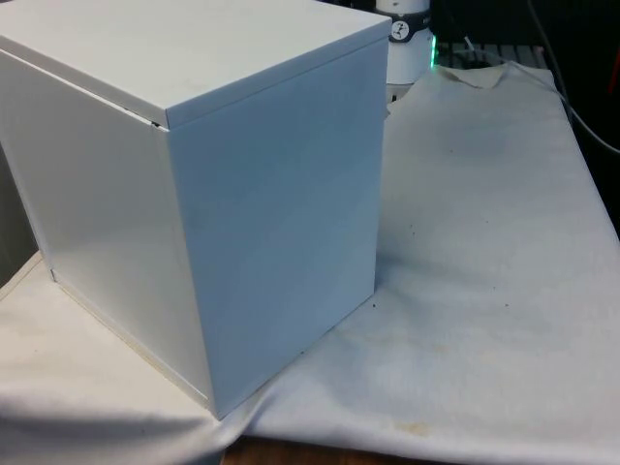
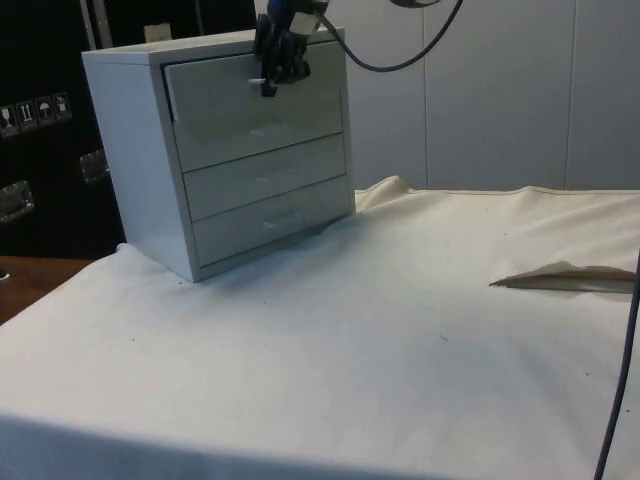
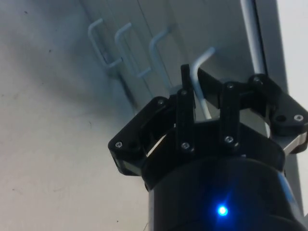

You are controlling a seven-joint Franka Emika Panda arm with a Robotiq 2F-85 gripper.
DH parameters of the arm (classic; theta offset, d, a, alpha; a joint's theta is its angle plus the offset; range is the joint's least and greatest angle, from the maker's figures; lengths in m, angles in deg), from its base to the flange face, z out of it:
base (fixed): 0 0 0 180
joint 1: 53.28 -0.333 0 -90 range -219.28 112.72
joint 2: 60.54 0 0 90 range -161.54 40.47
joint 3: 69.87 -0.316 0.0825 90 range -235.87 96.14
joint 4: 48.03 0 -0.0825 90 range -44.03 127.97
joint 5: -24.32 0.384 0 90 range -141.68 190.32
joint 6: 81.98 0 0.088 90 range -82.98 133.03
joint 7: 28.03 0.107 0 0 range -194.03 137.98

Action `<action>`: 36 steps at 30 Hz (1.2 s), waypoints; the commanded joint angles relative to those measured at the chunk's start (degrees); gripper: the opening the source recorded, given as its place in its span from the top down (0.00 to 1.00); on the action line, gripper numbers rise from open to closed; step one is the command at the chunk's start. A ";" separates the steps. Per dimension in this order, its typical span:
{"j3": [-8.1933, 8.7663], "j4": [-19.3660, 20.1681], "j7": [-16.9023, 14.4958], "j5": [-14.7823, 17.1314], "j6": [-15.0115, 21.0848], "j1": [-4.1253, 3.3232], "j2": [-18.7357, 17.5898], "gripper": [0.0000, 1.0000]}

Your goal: Open the drawer, then close it.

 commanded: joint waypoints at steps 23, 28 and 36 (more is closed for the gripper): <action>-1.49 1.43 3.04 -5.04 -0.92 0.34 2.12 1.00; -1.03 0.29 1.55 -2.58 -0.52 -0.23 0.63 1.00; -1.09 0.29 1.66 -2.58 -0.52 -0.23 0.63 1.00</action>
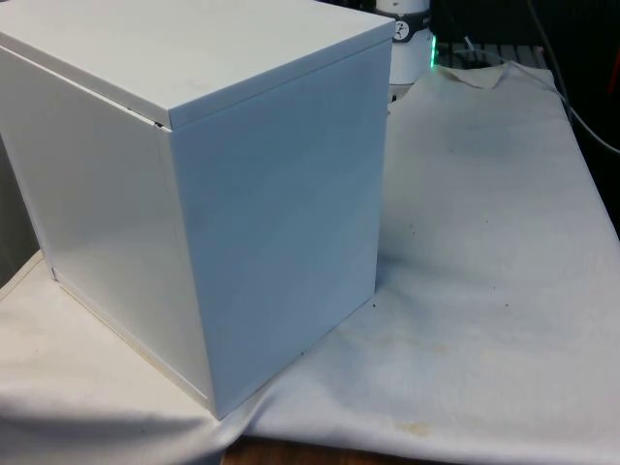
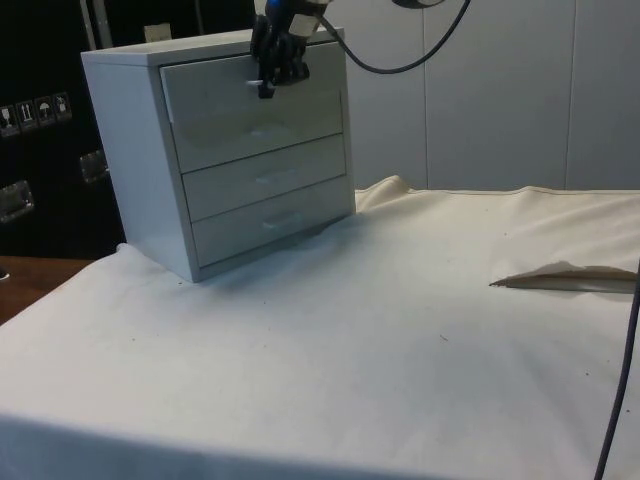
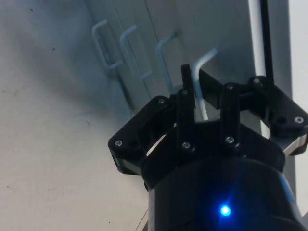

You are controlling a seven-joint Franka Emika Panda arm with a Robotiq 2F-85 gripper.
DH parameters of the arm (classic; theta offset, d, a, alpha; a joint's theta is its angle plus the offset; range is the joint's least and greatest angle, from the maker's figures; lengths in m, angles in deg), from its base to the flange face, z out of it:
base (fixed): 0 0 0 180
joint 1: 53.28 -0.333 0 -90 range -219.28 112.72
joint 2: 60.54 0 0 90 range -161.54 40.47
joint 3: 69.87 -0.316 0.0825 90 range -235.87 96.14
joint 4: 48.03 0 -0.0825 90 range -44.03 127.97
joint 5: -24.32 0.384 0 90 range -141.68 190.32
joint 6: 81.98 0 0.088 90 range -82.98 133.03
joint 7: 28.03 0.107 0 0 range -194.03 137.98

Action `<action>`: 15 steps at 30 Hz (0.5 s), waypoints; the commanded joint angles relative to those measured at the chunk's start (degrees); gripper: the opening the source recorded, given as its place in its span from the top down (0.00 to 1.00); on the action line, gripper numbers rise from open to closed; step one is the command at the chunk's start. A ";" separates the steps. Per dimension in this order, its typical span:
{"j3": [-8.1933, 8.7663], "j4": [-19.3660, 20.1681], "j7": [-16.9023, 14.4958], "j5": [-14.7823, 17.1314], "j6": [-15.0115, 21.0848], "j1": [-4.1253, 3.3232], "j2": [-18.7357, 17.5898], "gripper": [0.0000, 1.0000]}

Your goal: Open the drawer, then close it.

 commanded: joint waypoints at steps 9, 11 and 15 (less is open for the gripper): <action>-0.29 1.26 1.26 -1.95 -0.17 0.80 2.64 1.00; -0.40 1.26 1.72 -1.66 -0.23 0.69 2.86 1.00; -0.46 1.72 2.12 -1.32 0.11 0.63 3.84 1.00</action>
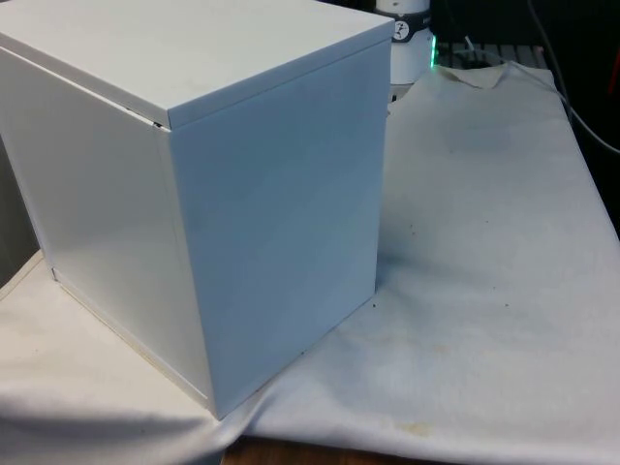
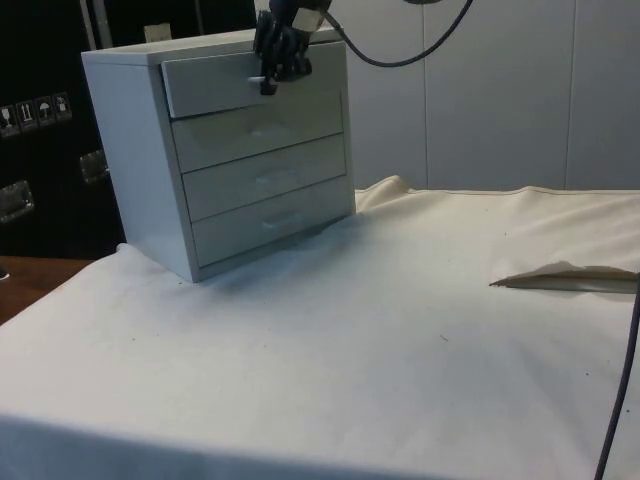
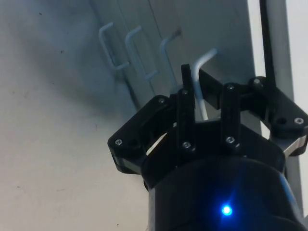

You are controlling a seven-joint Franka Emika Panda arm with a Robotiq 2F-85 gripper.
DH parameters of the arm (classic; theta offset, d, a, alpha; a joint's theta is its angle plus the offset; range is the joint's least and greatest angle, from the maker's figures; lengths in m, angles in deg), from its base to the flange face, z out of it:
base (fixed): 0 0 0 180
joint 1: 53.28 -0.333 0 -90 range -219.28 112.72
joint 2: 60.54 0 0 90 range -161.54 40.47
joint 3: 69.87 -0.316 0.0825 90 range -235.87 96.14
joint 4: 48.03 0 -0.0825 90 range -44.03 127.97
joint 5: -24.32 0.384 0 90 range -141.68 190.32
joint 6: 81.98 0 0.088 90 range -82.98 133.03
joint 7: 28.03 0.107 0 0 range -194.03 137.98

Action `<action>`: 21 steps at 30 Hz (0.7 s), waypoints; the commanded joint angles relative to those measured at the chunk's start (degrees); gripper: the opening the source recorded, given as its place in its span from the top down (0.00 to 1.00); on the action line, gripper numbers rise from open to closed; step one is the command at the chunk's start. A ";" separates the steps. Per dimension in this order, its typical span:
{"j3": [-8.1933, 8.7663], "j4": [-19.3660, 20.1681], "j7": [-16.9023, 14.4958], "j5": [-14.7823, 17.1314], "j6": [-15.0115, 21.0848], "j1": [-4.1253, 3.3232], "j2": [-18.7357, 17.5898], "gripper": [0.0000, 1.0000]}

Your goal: Open the drawer, then close it.

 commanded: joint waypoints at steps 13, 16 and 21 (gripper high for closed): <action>0.40 2.35 0.23 0.00 1.43 0.40 3.78 1.00; 0.06 3.38 1.60 -1.26 2.64 1.26 5.16 1.00; 0.11 4.01 1.95 -1.32 3.55 1.49 5.84 1.00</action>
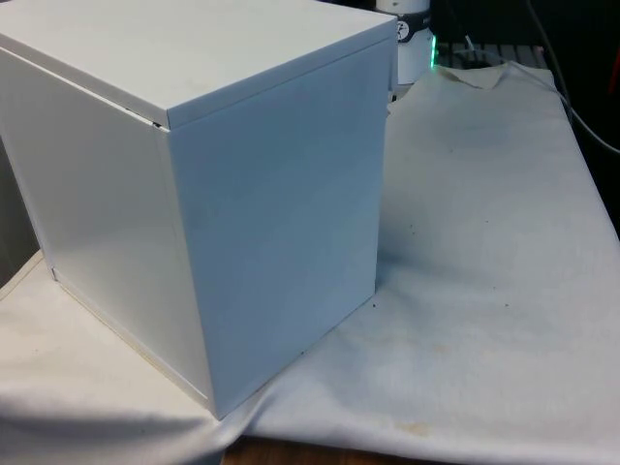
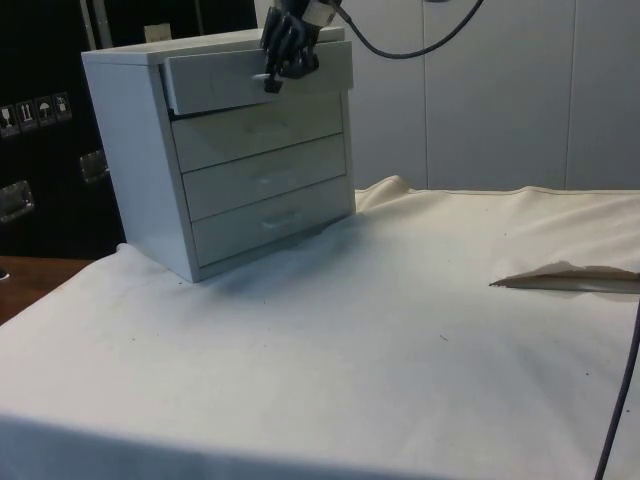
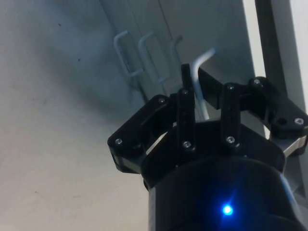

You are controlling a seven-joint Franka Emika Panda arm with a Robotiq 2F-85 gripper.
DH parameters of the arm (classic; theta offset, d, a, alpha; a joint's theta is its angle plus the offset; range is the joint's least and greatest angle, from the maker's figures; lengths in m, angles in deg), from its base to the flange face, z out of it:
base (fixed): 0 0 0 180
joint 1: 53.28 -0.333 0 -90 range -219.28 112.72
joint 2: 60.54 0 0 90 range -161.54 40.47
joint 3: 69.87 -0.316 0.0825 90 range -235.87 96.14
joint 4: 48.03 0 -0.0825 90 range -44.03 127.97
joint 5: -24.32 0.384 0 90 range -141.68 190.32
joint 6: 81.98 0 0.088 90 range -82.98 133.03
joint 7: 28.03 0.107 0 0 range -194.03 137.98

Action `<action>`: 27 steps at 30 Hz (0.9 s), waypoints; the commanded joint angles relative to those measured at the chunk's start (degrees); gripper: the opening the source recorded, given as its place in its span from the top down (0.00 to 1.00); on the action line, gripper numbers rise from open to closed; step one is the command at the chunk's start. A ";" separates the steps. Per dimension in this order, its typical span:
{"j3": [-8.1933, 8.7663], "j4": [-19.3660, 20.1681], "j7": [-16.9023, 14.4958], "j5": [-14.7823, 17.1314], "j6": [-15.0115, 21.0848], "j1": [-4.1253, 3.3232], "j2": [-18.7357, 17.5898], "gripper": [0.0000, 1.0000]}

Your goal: Open the drawer, then close it.

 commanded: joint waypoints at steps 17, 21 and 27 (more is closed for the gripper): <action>-0.57 1.72 0.57 -3.27 0.57 1.49 2.18 1.00; -0.34 1.72 0.11 -3.84 0.63 1.32 2.29 1.00; -0.23 1.83 -1.38 -5.21 0.29 1.32 2.86 1.00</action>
